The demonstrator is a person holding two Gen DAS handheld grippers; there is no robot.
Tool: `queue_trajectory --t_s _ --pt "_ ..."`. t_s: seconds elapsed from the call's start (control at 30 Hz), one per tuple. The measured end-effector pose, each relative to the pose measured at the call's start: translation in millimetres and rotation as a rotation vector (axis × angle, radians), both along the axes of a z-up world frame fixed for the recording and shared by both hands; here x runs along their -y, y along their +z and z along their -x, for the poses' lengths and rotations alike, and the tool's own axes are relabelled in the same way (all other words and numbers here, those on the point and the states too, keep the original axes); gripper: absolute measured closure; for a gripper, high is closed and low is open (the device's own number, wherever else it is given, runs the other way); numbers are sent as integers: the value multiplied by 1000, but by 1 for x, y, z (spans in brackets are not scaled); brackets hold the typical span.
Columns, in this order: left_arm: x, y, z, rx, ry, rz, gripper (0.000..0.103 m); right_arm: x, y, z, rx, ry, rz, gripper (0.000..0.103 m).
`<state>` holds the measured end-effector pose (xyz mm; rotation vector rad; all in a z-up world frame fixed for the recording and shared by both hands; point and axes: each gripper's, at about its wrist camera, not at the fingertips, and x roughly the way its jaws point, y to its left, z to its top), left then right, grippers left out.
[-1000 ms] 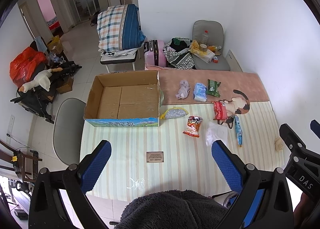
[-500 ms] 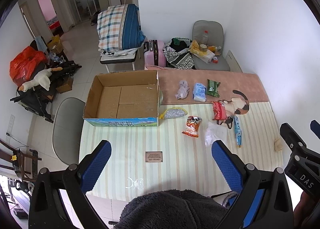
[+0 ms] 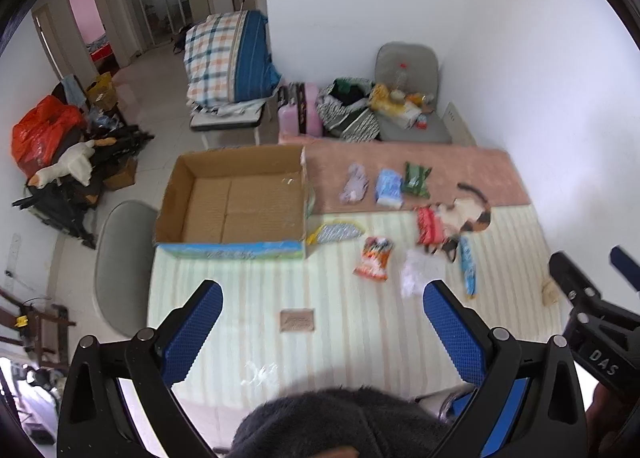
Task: Organize soft objects
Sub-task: 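Grasp the white wrapped pad with the right tool while the left tool grasps the orange panda snack bag, then carry both items into the cardboard box and open both tools to release them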
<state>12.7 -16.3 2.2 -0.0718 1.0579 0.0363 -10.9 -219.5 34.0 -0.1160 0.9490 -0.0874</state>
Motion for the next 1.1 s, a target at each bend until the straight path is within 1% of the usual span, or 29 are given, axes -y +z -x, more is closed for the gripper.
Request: queue_trajectory --t_s 0.03,0.1,0.17,0.2,0.27,0.33,0.37,0.4,0.43,0.47,0.5,0.57,0.63,0.7,0.77,0.83,0.9,0.97,1.03,1.1 --pt "1 -2 -8 27 5 -15 0 5 -5 -7 -3 -12 -11 0" --pt "4 -12 -28 43 4 -56 0 17 -20 -24 -41 -41 -47 0" --pt "7 -33 -56 11 -8 -90 0 35 -47 -51 -105 -65 -126 0" --pt "10 -48 -74 -27 -20 -96 0 43 -61 -60 -127 -74 -148 0" --pt "16 -80 -102 -98 -41 -94 0 61 -102 -90 -208 -120 -172 0" --pt "26 -121 -132 -173 -76 -90 0 73 -151 -117 -295 -151 -186 0" --pt "33 -141 -145 -191 -95 -106 4 79 -176 -127 -340 -168 -185 0" --pt "39 -159 -153 -204 -107 -132 14 81 -204 -138 -390 -170 -197 0" --pt "45 -179 -164 -226 -117 -154 20 84 -235 -148 -440 -166 -223 0" --pt "51 -206 -178 -267 -128 -166 31 83 -267 -159 -504 -169 -220 0" --pt "55 -225 -185 -304 -139 -164 35 82 -294 -167 -547 -164 -217 0" --pt "66 -273 -203 -423 -183 -112 34 79 -336 -177 -611 -171 -213 0" --pt "72 -306 -211 -503 -205 -68 34 76 -379 -189 -670 -160 -201 0" --pt "81 -335 -218 -577 -226 -37 34 70 -415 -196 -729 -145 -186 0" --pt "87 -354 -221 -620 -228 -6 33 68 -438 -197 -777 -141 -208 0" --pt "90 -365 -220 -652 -231 32 33 73 -446 -193 -777 -138 -258 3" --pt "98 -373 -221 -665 -250 35 33 82 -446 -187 -764 -149 -262 8" --pt "111 -386 -221 -686 -298 38 33 93 -451 -179 -771 -164 -269 8" --pt "120 -401 -221 -713 -326 31 33 100 -458 -176 -790 -171 -311 7" --pt "125 -416 -221 -748 -327 37 33 101 -463 -175 -805 -168 -327 6"
